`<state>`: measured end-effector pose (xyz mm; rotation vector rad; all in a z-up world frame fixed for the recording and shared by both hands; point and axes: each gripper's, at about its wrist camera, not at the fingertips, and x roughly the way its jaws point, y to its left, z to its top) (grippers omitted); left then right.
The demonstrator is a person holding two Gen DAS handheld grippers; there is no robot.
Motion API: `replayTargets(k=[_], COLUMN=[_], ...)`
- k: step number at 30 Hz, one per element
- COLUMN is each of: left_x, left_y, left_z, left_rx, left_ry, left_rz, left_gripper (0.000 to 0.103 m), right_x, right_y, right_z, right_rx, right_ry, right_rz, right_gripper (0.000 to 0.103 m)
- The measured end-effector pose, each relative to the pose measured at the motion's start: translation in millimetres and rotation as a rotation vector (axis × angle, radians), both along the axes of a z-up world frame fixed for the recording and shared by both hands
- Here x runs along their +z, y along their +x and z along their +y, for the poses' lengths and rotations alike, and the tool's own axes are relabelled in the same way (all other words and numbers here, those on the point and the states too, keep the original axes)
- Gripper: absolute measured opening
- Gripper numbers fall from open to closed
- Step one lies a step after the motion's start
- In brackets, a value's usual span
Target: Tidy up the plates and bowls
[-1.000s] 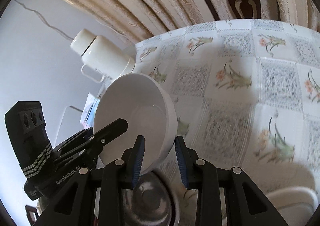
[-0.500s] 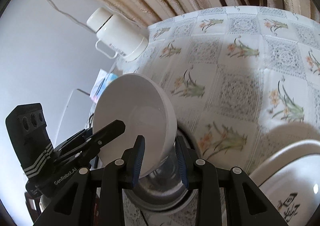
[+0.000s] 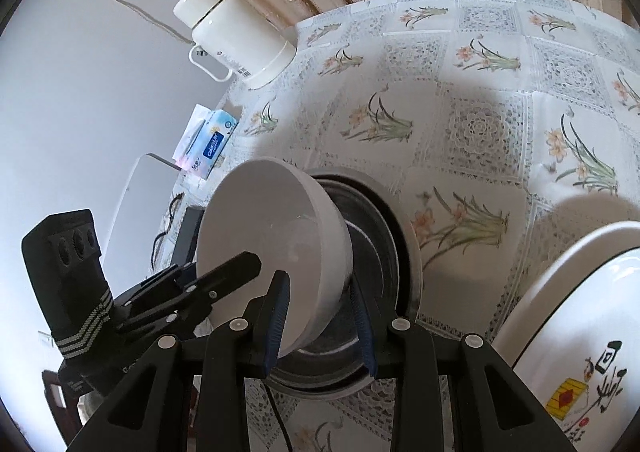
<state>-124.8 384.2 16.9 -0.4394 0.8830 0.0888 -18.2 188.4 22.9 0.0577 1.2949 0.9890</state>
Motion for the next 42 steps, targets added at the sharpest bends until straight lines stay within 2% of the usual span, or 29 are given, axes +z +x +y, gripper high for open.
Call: replayTargets(k=[13, 20, 29, 31, 34, 37, 42], left_x=[-16, -16, -10, -7, -1, 3, 5], left_y=[-9, -10, -10, -10, -13, -13, -14], left_z=[-1, 4, 0, 0, 0, 2, 3], left_rx=[0.014, 0.023, 0.022, 0.024, 0.028, 0.034, 0.046], left_ry=[-0.024, -0.028, -0.021, -0.024, -0.020, -0.024, -0.020], left_rz=[0.038, 0.031, 0.009, -0.003, -0.023, -0.035, -0.046], left_gripper=[0.031, 0.038, 0.041, 0.042, 0.049, 0.050, 0.053], right_x=[-10, -8, -7, -4, 4, 10, 4], right_y=[-5, -2, -3, -3, -2, -1, 4], right_z=[4, 1, -3, -5, -9, -13, -20], right_rx=[0.006, -0.019, -0.023, -0.028, -0.039, -0.055, -0.085], right_ry=[-0.027, -0.032, -0.002, 0.010, 0.037, 0.045, 0.042], right_rz=[0.006, -0.017, -0.013, -0.023, -0.057, -0.089, -0.076], right_gripper=[0.036, 0.036, 0.042, 0.047, 0.054, 0.058, 0.060])
